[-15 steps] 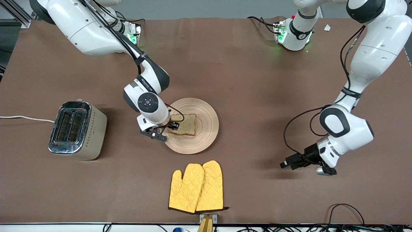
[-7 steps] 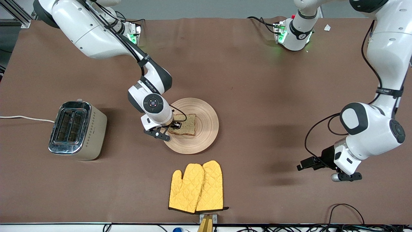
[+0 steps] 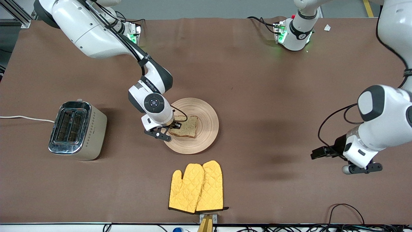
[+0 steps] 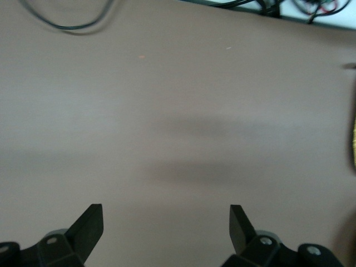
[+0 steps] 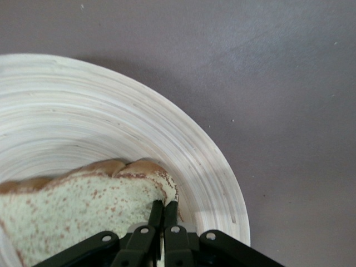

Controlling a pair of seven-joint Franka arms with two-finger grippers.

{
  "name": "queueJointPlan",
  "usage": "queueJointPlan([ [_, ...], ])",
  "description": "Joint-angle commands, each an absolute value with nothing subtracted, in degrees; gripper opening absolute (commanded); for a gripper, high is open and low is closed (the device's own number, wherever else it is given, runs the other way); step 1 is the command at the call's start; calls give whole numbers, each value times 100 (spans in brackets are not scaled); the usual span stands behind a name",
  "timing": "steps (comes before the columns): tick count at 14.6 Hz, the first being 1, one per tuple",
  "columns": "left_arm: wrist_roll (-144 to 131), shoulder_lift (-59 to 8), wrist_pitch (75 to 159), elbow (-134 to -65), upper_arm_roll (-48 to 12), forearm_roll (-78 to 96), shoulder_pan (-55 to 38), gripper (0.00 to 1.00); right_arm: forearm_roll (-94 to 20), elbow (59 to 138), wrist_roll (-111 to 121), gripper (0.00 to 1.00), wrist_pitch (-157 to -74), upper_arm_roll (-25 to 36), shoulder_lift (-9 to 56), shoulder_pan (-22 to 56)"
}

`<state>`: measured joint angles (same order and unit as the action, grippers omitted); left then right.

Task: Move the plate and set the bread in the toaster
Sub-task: 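Lift the bread with the right gripper and carry it over the toaster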

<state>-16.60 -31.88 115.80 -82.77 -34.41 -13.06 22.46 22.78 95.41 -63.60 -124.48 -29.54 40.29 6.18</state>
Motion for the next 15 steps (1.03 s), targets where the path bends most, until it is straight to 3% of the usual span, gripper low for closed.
queueJointPlan([
  [1,-1915,-2472,10752,-8376,-3419,-1635,2224,100,2417,8862,-6302,0,-11544,-3207,4087,554],
  [4,-1864,-1883,10021,-8367,-3428,-1626,2232,100,2408,8176,-5768,0,-10341,-3296,4000,484],
  [9,-1767,-977,9643,-8385,-3332,-1486,2206,100,2513,6963,-4056,0,-8028,-3191,3938,299],
  [11,-1670,-678,9406,-8446,-2755,-1258,1744,100,2933,6759,-3186,0,-7491,-3042,3763,176],
  [13,-1556,-493,9203,-8455,-1562,-933,691,100,3268,6759,-2360,0,-7243,-2805,3517,88],
  [15,-1329,-335,9036,-8499,-785,-634,116,100,3383,6750,-1673,0,-6971,-2340,3323,97],
])
